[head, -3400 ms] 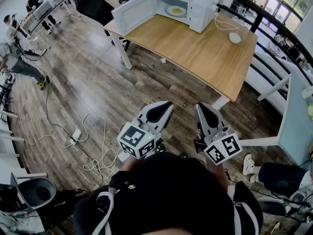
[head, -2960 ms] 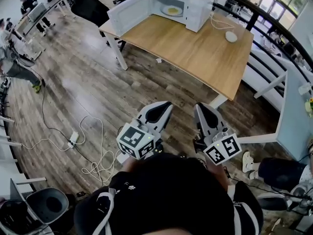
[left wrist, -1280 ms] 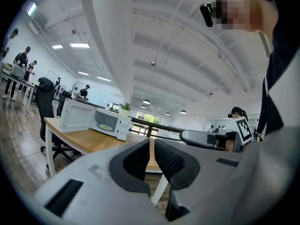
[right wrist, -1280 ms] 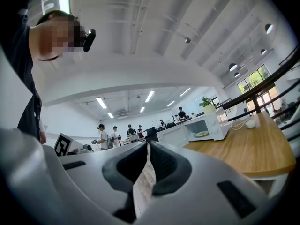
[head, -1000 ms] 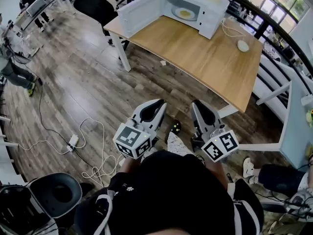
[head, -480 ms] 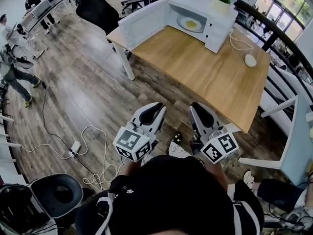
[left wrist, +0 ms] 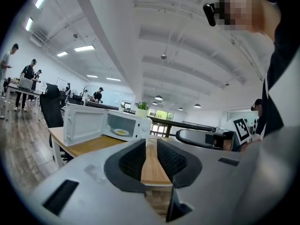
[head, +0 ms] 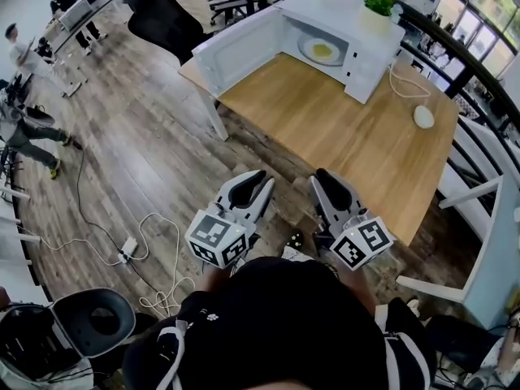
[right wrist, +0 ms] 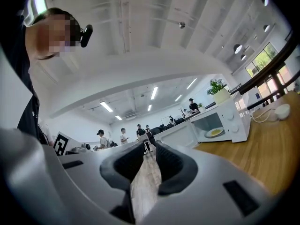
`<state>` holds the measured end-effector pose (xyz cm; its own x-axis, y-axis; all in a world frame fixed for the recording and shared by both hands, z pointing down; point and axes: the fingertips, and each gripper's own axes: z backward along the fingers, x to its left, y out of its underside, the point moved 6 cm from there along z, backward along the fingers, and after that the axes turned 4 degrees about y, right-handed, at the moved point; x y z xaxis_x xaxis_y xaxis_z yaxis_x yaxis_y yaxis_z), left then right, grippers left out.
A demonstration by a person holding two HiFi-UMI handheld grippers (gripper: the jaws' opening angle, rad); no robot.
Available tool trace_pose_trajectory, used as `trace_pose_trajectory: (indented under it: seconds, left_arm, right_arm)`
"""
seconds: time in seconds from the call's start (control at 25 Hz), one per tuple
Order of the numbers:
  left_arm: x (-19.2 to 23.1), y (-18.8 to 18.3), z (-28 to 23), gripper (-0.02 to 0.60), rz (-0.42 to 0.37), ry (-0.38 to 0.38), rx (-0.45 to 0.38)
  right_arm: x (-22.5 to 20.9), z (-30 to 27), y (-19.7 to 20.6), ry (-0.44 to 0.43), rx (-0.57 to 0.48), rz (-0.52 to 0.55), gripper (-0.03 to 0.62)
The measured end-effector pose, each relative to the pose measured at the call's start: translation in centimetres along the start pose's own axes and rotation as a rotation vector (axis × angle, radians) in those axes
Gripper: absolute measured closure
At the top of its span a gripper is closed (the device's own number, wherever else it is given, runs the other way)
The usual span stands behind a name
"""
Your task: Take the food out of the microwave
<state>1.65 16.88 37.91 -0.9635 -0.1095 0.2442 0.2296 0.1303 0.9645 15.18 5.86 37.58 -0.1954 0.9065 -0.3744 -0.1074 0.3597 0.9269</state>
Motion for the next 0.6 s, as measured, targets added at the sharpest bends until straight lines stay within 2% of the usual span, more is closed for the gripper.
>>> trace_pose_trajectory:
  seconds: [0.6]
  left_arm:
    - [3.3,-1.2,-7.0,0.514,0.008,-0.033,0.007]
  right_arm:
    - [-7.2,-3.6,-1.9,0.006,0.01,-0.01,0.502]
